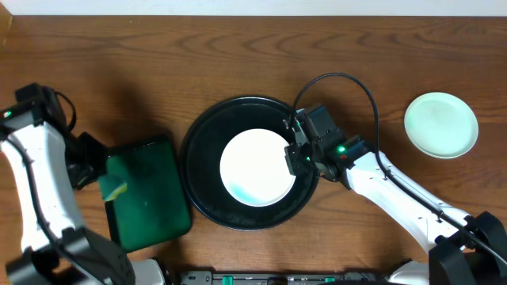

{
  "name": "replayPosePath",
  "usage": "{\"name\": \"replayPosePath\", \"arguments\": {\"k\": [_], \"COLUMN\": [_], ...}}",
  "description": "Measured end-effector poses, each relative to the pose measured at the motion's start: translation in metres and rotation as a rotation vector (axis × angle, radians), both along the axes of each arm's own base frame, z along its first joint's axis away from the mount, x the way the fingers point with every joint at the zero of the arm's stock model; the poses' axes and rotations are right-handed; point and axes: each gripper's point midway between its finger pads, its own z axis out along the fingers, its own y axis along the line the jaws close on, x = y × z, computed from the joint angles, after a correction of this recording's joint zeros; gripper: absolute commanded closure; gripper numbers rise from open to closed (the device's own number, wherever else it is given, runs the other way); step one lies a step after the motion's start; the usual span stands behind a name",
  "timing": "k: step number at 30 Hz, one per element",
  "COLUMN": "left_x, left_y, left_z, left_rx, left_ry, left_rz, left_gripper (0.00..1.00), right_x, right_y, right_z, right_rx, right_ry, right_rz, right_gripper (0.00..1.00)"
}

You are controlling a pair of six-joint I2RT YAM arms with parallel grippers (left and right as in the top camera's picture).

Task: Clean dirty plates on tray and stack at the side
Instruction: 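Withdraw the left gripper and drop the sponge onto the green tray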

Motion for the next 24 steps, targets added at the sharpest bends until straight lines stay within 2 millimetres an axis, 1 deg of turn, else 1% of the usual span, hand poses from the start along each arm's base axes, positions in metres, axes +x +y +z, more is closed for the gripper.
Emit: {"name": "replayPosePath", "arguments": {"k": [2,5,9,12,14,16,22,23,24], "left_x": [0.008,0.016,0.018,0.017,0.015,0.015,0.019,0.018,0.016], "left_y": [-0.008,-0.025,-0.04,-0.046,-0.049,-0.051,-0.056,-0.057,-0.058], "left_z": [-0.009,-0.025,-0.049,-0.068,-0.076,-0.08,-0.083,-0.086,-0.089], "left_rx": [-0.018,-0.051,-0.103,-0.137,-0.151,-0.156,-0.152,-0.154,-0.159], "left_ry": [0.007,0.041,0.123,0.193,0.228,0.24,0.228,0.227,0.23], "left_rz": [-0.048,-0.124,-0.187,-0.207,-0.217,-0.23,-0.271,-0.277,-0.278], "left_gripper": [0.93,0.93,0.93,0.93,0.93,0.93,0.93,0.91,0.86], "right_x": [0.0,0.001,0.0,0.0,0.0,0.0,0.002,0.002,0.002], "right_y": [0.0,0.0,0.0,0.0,0.0,0.0,0.001,0.001,0.001], "right_z": [0.0,0.0,0.0,0.0,0.0,0.0,0.001,0.001,0.001], "right_rx": [0.001,0.001,0.001,0.0,-0.001,-0.001,0.003,0.004,0.004], "right_ry": [-0.002,-0.003,-0.001,-0.001,-0.003,-0.003,-0.011,-0.013,-0.013], "right_rz": [0.0,0.0,0.0,0.0,0.003,0.004,0.006,0.006,0.006], "right_gripper": [0.99,0.99,0.99,0.99,0.99,0.99,0.99,0.99,0.99]}}
